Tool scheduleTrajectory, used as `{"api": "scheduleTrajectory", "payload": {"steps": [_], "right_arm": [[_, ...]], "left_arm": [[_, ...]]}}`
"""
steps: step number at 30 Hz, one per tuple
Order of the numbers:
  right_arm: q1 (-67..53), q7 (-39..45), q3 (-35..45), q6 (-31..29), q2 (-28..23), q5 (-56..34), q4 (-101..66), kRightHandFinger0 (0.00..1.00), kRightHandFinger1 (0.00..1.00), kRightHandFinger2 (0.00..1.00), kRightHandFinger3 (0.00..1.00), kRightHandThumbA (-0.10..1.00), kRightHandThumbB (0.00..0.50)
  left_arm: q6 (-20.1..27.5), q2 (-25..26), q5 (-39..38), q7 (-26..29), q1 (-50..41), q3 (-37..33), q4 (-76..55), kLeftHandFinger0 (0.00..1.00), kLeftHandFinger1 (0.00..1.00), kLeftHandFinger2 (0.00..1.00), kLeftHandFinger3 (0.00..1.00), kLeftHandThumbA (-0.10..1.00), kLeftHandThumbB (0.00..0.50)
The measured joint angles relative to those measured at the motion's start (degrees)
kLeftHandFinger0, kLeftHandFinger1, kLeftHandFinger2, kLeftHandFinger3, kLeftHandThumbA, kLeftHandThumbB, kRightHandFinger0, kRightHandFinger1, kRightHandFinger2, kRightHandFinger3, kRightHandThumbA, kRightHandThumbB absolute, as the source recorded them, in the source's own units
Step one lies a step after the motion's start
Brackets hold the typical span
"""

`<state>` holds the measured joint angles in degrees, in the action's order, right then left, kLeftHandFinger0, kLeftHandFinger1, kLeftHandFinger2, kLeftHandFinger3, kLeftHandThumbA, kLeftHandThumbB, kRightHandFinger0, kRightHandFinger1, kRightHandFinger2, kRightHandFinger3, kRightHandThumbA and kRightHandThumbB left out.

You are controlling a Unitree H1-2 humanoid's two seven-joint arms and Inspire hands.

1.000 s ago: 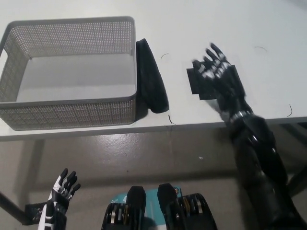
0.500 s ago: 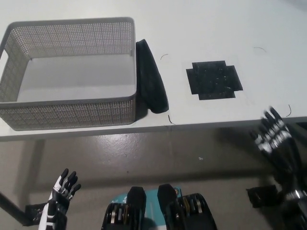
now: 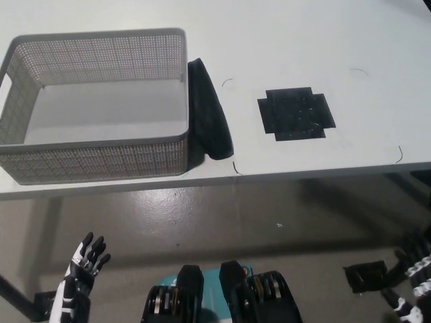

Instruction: Use the right hand to push the pencil case on the right hand side to the container on the left side

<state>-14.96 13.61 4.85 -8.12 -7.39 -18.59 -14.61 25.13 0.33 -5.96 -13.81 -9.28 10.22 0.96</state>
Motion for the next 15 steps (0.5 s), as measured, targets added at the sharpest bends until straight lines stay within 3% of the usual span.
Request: {"api": "scheduleTrajectory", "payload": {"steps": [5, 11, 15], "right_arm": [[3.06, 1.08, -2.2, -0.29, 0.15, -0.64, 3.56, 1.0, 1.0, 1.0, 1.0, 1.0, 0.313], [5.37, 1.74, -3.47, -0.8, 0.61, -1.04, 5.9, 1.0, 1.0, 1.0, 1.0, 1.0, 0.281], [4.99, 1.82, -3.77, -1.33, 0.75, -1.05, 6.01, 1.0, 1.0, 1.0, 1.0, 1.0, 0.284]], "left_arm": [[0.04, 0.58, -0.14, 0.01, 1.17, 0.64, 0.07, 1.0, 1.0, 1.0, 1.0, 1.0, 0.311], [0.07, 0.55, -0.22, 0.01, 0.99, 1.32, 0.75, 1.0, 1.0, 1.0, 1.0, 1.0, 0.302], [0.08, 0.54, -0.13, 0.01, 0.14, 1.97, 1.3, 1.0, 1.0, 1.0, 1.0, 1.0, 0.301]]}}
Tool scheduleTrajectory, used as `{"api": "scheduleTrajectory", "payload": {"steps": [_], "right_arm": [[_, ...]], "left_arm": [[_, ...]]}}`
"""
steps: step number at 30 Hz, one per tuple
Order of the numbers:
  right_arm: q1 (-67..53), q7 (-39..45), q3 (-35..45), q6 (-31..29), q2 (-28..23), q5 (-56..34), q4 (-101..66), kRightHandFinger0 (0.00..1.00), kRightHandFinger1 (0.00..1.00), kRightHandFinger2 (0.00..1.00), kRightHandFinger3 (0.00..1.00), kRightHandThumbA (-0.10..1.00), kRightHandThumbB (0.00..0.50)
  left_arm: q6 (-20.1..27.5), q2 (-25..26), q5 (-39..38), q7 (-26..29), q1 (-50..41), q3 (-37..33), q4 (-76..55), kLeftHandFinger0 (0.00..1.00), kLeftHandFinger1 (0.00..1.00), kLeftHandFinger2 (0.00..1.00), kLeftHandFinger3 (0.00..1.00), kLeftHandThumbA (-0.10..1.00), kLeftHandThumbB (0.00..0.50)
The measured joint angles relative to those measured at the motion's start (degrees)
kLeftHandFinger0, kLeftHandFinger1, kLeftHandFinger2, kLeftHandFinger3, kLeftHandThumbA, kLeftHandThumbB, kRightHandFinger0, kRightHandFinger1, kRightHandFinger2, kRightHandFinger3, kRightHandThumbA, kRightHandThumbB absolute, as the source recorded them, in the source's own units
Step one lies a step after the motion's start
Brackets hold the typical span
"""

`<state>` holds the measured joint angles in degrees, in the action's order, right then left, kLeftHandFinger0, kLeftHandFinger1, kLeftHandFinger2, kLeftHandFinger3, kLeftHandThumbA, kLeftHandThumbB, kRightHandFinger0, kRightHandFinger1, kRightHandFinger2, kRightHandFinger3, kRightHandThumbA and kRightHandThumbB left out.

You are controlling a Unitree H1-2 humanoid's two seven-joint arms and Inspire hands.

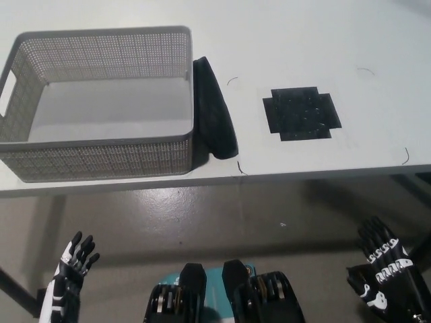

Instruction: Use the right hand to push the pencil case on the right hand side to the container on the left side

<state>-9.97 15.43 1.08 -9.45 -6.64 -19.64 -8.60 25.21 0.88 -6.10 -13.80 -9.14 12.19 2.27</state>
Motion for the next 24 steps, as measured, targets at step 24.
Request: {"api": "scheduleTrajectory", "payload": {"steps": [24], "right_arm": [[-1.13, -0.01, 0.19, -0.44, -0.4, -0.07, -0.25, 1.0, 1.0, 1.0, 1.0, 1.0, 0.285]], "left_arm": [[0.01, 0.08, 2.08, 0.66, -1.71, 0.73, 0.29, 1.0, 1.0, 1.0, 1.0, 1.0, 0.31]]}}
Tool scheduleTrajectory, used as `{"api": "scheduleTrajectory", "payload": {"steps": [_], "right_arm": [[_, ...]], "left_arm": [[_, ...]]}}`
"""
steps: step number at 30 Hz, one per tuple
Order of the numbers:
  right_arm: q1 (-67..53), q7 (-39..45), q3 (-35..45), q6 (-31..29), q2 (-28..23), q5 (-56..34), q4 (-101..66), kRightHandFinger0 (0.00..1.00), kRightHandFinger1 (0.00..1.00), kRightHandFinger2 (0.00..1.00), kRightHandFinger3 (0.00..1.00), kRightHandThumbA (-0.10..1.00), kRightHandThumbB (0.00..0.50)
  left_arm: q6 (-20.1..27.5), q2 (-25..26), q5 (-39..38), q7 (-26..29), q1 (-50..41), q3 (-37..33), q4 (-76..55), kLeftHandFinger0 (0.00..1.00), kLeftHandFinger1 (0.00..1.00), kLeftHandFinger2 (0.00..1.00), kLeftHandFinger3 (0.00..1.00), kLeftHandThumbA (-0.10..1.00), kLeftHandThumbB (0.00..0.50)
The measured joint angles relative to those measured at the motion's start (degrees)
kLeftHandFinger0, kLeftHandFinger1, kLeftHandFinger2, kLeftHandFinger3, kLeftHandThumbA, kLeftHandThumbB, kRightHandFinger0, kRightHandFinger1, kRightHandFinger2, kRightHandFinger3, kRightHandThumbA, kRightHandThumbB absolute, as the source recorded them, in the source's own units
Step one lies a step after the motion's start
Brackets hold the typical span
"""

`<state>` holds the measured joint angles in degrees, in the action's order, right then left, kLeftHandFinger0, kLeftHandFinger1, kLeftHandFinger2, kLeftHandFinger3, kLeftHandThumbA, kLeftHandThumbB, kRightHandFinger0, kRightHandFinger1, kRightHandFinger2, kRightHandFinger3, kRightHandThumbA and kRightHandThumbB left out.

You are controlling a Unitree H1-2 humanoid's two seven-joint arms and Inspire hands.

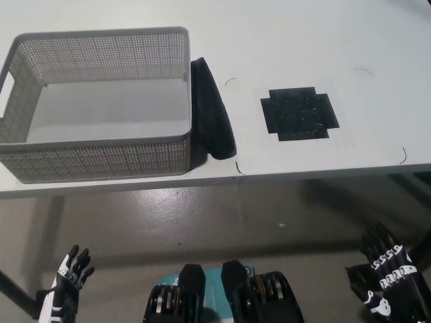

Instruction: Use the right hand to push the pencil case on the right hand side to the container on the left side

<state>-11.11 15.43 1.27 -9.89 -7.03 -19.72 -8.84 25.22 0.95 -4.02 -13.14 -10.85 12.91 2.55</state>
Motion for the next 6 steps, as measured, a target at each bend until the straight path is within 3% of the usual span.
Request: {"api": "scheduleTrajectory", "payload": {"steps": [6], "right_arm": [[0.08, 0.0, 0.05, -0.04, -0.02, -0.04, 0.0, 1.0, 1.0, 1.0, 1.0, 1.0, 0.276]], "left_arm": [[0.0, 0.02, 0.06, 0.16, 0.28, 0.1, 0.03, 1.0, 1.0, 1.0, 1.0, 1.0, 0.316]]}}
